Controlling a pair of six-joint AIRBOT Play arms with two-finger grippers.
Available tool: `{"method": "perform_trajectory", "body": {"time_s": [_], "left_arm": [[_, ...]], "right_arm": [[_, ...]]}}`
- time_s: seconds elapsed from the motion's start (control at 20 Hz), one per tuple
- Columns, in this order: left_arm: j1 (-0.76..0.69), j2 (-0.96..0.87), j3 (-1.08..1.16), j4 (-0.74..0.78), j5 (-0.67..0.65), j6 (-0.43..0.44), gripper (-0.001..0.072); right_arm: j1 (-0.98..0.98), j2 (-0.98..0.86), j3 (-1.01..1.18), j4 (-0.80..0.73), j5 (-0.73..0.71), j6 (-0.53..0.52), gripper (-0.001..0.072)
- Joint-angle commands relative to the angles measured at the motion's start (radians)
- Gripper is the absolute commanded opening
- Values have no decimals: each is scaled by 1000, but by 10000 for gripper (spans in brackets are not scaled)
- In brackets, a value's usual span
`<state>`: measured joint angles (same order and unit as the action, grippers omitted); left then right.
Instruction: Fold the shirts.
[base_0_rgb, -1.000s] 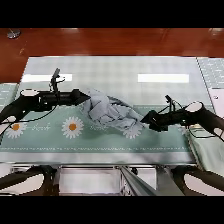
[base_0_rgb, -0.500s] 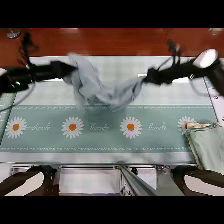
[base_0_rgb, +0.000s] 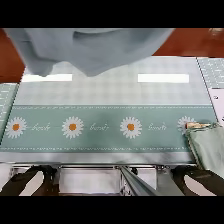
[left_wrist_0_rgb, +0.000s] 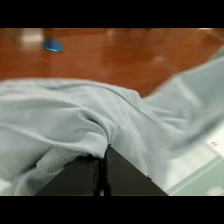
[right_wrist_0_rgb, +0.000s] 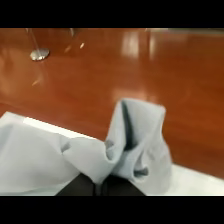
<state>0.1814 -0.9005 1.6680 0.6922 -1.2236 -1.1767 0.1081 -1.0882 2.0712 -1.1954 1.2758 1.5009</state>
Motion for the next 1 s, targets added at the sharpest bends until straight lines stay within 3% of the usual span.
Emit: {"method": "perform_trajectory", "body": {"time_s": [0.0,0.1,0.25,0.5,0.7,0.8,0.95], "left_arm": [[11,119,76,257,-193,-137,17],[11,165,42,286,-323,-178,18],[11,270,-143,312,-394,-234,18],[11,404,-666,311,-352,-261,17],[2,331,-1007,291,-5,-246,18],[-31,219,-1032,264,153,-225,18],[-120,-21,-972,200,352,-193,18]], "right_arm": [[0,188,-38,-64,30,-25,30],[0,261,-91,-72,72,-25,30],[0,302,-161,-72,145,-24,30],[0,282,-457,-53,166,-19,30],[0,159,-720,-172,16,-16,30],[-13,31,-719,-232,-59,11,30],[-79,-174,-642,-173,-138,41,30]]}}
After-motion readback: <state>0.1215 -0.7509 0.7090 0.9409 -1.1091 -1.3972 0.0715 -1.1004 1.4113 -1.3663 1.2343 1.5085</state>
